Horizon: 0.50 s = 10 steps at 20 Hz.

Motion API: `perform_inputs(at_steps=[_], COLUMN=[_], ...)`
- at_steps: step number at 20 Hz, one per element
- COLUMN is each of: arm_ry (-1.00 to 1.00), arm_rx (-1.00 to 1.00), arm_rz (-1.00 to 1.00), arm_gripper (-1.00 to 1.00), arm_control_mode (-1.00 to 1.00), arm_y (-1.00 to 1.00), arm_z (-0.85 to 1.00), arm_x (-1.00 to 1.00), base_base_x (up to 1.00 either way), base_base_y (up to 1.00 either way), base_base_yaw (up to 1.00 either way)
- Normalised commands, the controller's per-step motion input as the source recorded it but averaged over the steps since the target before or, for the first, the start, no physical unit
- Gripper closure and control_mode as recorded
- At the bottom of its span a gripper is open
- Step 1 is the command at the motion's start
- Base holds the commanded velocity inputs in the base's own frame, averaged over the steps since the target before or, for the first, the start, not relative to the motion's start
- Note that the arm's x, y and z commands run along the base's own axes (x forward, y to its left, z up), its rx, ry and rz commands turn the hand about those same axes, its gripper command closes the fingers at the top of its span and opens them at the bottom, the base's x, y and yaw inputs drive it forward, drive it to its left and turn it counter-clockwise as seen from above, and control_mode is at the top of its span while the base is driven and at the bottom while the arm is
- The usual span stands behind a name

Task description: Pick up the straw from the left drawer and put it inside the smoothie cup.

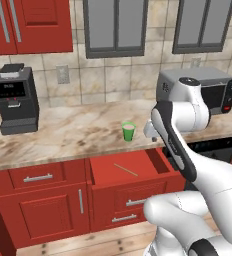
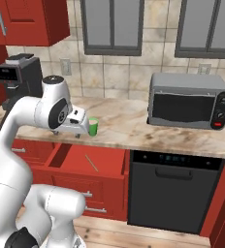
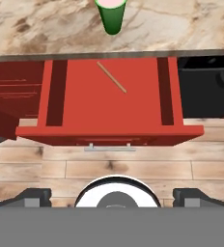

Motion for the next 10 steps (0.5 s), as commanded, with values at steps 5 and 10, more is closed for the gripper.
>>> perform_inputs(at_steps=[5, 10], arm_ry=[0.01, 0.09], arm_rx=[0.01, 0.0], arm_rz=[0.0, 0.0], arm_gripper=[-1.0, -1.0], arm_control_mode=[-1.0, -1.0], arm_y=[0.0, 0.0], arm_z=[-0.13, -0.39], arm_x=[0.12, 0.33], base_base_x=[0.0, 0.0], base_base_y=[0.0, 0.0], base_base_yaw=[0.0, 0.0])
